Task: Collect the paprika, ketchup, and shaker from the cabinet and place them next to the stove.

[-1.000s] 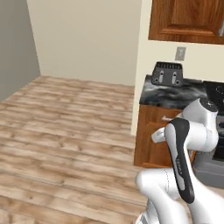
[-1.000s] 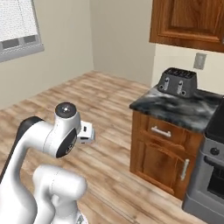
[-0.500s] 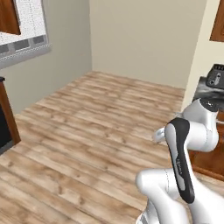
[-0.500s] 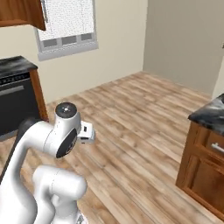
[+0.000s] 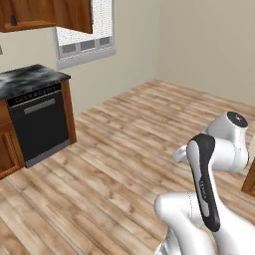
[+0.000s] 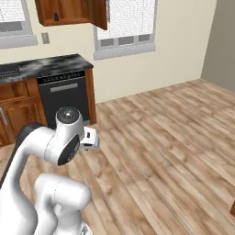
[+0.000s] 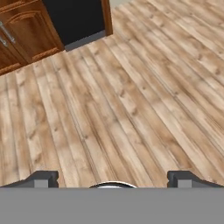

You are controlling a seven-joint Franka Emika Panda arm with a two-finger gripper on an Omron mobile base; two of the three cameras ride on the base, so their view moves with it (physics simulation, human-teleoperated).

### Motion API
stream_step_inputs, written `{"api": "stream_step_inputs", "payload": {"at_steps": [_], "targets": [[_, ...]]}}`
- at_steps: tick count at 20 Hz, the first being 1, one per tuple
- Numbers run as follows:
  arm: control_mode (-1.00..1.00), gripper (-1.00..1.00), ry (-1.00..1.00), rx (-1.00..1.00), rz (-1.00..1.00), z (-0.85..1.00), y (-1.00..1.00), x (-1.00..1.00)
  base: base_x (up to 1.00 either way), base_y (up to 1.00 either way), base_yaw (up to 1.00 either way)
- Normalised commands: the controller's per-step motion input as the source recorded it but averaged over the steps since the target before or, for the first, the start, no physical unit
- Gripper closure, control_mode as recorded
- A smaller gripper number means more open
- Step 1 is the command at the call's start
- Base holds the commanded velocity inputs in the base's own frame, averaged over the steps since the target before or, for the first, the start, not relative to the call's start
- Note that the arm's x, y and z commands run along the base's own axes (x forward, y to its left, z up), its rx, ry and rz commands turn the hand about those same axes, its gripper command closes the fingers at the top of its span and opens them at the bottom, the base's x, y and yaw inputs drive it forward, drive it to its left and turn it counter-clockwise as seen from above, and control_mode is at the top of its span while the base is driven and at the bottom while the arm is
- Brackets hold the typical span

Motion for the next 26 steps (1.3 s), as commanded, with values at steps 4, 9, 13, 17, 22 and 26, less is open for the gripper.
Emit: {"api": "stream_step_inputs", "payload": {"at_steps": [4, 9, 13, 17, 22, 26], "targets": [[1.00, -1.00, 0.00, 0.00, 0.00, 0.00, 0.00, 0.00, 0.72, 0.16, 0.39], [1.00, -1.00, 0.00, 0.00, 0.00, 0.00, 0.00, 0.00, 0.89, 0.03, 0.38], [1.00, -1.00, 0.00, 0.00, 0.00, 0.00, 0.00, 0.00, 0.87, 0.03, 0.37], [1.00, -1.00, 0.00, 0.00, 0.00, 0.00, 0.00, 0.00, 0.78, 0.00, 0.35], [1.00, -1.00, 0.00, 0.00, 0.00, 0.00, 0.00, 0.00, 0.58, 0.00, 0.33], [1.00, -1.00, 0.00, 0.00, 0.00, 0.00, 0.00, 0.00, 0.41, 0.00, 0.31]]}}
